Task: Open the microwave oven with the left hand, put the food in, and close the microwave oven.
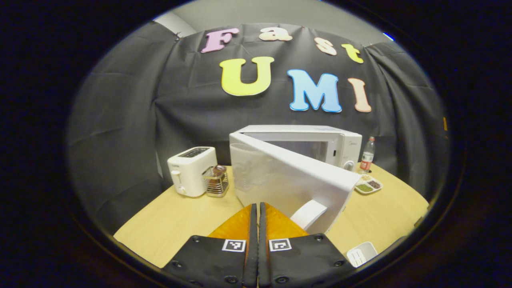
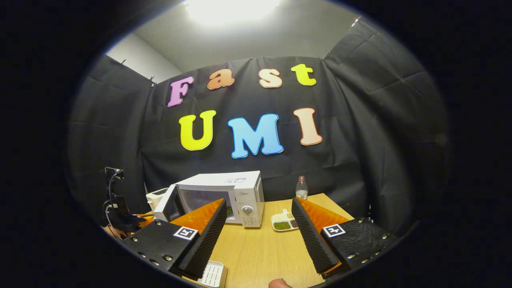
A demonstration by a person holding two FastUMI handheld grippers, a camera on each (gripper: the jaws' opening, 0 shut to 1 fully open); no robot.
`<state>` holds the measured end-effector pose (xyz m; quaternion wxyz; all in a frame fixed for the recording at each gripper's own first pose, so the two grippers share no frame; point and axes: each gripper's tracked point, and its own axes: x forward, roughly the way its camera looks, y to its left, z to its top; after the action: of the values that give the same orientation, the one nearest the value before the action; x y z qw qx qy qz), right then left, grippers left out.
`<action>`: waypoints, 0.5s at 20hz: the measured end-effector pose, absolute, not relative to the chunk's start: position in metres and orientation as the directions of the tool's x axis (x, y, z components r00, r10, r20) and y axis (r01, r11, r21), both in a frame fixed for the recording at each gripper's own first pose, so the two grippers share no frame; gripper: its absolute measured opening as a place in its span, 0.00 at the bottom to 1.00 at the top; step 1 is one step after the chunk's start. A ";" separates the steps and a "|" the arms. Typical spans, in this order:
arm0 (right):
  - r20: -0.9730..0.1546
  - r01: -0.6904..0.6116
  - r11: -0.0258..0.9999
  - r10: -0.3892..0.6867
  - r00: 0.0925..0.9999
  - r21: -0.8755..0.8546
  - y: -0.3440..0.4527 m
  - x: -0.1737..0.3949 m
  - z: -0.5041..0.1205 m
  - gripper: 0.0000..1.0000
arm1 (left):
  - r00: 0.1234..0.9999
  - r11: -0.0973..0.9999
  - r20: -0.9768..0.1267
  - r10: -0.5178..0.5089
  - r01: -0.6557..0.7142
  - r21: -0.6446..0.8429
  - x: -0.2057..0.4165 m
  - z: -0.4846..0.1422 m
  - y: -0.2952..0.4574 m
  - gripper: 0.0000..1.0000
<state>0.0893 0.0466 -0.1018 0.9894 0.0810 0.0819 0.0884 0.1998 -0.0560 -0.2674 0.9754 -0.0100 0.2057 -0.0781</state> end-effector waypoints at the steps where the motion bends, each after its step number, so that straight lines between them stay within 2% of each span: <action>1: -0.144 -0.160 0.974 0.183 0.972 0.160 0.048 0.094 -0.100 0.98 | 0.898 0.983 -0.400 -0.184 0.174 -0.061 0.207 -0.268 -0.067 0.07; 10: -0.159 -0.129 0.983 0.149 0.976 0.129 0.065 0.131 -0.106 0.98 | 0.844 0.922 -0.374 -0.384 0.374 -0.103 0.258 -0.268 -0.146 0.07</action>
<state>0.1307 0.0653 -0.1061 0.9922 0.0589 0.0843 0.0700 0.2583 -0.1460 -0.2675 0.9601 -0.0132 0.1976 -0.1975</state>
